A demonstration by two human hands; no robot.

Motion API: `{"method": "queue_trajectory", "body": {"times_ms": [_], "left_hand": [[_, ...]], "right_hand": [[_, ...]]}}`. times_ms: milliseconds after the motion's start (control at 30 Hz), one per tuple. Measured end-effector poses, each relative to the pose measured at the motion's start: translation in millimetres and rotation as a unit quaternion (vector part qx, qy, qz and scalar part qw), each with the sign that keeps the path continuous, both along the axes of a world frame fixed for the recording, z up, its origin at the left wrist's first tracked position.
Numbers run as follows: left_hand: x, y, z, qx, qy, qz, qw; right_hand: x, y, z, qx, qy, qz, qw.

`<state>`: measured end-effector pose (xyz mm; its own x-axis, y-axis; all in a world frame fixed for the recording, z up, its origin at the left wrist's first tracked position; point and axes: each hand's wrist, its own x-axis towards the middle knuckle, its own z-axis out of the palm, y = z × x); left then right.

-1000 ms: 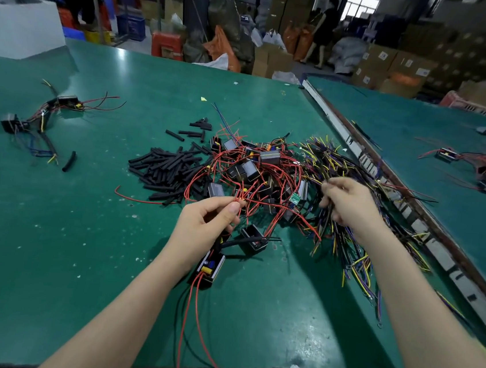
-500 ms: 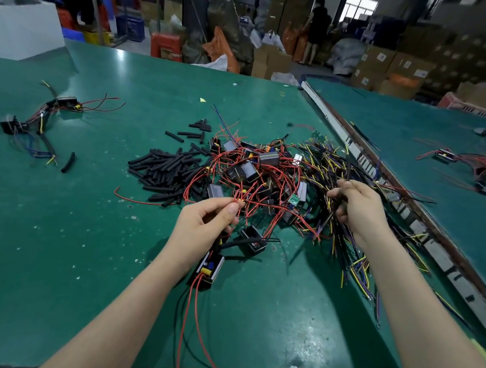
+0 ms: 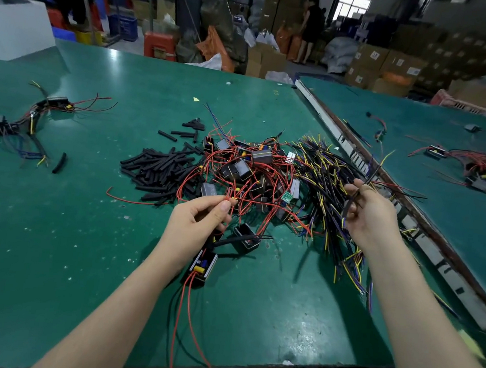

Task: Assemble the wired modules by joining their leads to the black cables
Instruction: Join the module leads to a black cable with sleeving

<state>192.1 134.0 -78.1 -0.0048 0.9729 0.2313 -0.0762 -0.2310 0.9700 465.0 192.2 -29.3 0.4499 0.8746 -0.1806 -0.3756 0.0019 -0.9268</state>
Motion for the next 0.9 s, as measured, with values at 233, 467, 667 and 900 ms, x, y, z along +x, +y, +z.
{"method": "queue_trajectory", "body": {"times_ms": [233,467,667,900], "left_hand": [[0.1,-0.4,-1.3,0.003,-0.004,-0.001,1.000],[1.5,-1.1,-0.1,0.009,0.006,0.007,1.000],[2.2,-0.7,-0.1,0.014,0.030,0.006,0.999],[5.4,-1.2,-0.6,0.012,0.073,0.019,0.997]], "right_hand": [[-17.7,-23.6,-2.6,0.118,-0.010,0.012,0.993],[-60.3,-44.7,4.2,0.212,0.101,0.065,0.970],[-87.1,-38.3,3.2,0.212,0.080,0.085,0.970],[-88.2,-33.2,-2.7,0.208,0.117,0.115,0.964]]}}
